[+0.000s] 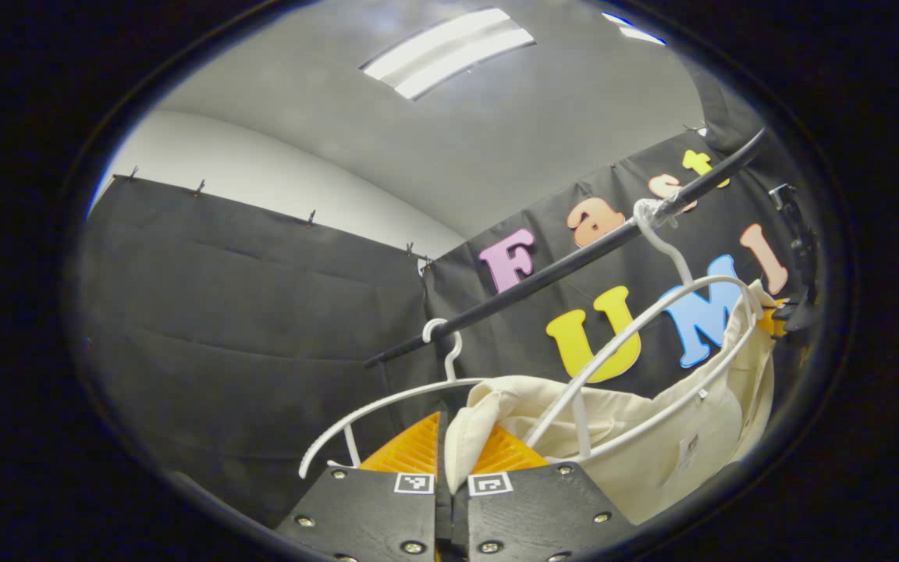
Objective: Grasp the clothes on the hanger with both hands and then place them into the laundry hamper below.
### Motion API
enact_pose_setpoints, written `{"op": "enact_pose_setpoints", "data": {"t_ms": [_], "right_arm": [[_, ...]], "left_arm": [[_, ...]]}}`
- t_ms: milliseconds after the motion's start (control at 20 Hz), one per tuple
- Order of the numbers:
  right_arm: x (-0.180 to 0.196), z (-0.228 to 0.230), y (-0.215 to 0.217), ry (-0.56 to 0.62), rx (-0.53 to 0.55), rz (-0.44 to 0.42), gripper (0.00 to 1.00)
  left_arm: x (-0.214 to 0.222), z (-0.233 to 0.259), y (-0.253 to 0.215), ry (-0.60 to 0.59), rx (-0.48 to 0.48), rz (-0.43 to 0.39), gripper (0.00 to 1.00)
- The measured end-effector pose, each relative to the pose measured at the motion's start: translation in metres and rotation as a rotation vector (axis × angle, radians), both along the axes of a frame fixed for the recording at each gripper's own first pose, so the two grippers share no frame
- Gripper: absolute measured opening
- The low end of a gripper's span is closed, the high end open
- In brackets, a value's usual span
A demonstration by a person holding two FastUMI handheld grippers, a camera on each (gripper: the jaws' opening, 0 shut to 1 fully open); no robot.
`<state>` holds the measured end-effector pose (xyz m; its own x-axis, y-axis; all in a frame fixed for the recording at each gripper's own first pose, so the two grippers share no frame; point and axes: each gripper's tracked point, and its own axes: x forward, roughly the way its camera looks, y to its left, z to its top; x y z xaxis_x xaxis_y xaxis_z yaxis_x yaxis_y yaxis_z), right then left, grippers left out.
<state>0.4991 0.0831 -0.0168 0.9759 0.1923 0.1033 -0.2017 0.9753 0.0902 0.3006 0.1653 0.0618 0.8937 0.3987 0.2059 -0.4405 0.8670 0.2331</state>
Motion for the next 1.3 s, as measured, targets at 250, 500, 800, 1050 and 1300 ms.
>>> {"op": "enact_pose_setpoints", "data": {"t_ms": [250, 500, 800, 1050, 1300], "right_arm": [[-0.012, -0.021, 0.007, 0.019, -0.045, 0.017, 0.01], [-0.029, -0.043, 0.008, 0.075, -0.060, 0.028, 0.01], [-0.070, -0.057, 0.015, 0.090, -0.087, 0.043, 0.01], [-0.118, -0.057, 0.026, 0.104, -0.102, 0.078, 0.01], [-0.166, -0.044, 0.048, 0.097, -0.100, 0.142, 0.01]], "left_arm": [[-0.007, -0.014, 0.002, 0.015, 0.013, 0.010, 0.01], [-0.019, -0.049, 0.005, 0.074, -0.040, 0.007, 0.01], [-0.046, -0.080, -0.002, 0.130, -0.075, -0.030, 0.01], [-0.064, -0.096, -0.024, 0.159, -0.101, -0.091, 0.01], [-0.078, -0.097, -0.048, 0.154, -0.144, -0.167, 0.01]]}}
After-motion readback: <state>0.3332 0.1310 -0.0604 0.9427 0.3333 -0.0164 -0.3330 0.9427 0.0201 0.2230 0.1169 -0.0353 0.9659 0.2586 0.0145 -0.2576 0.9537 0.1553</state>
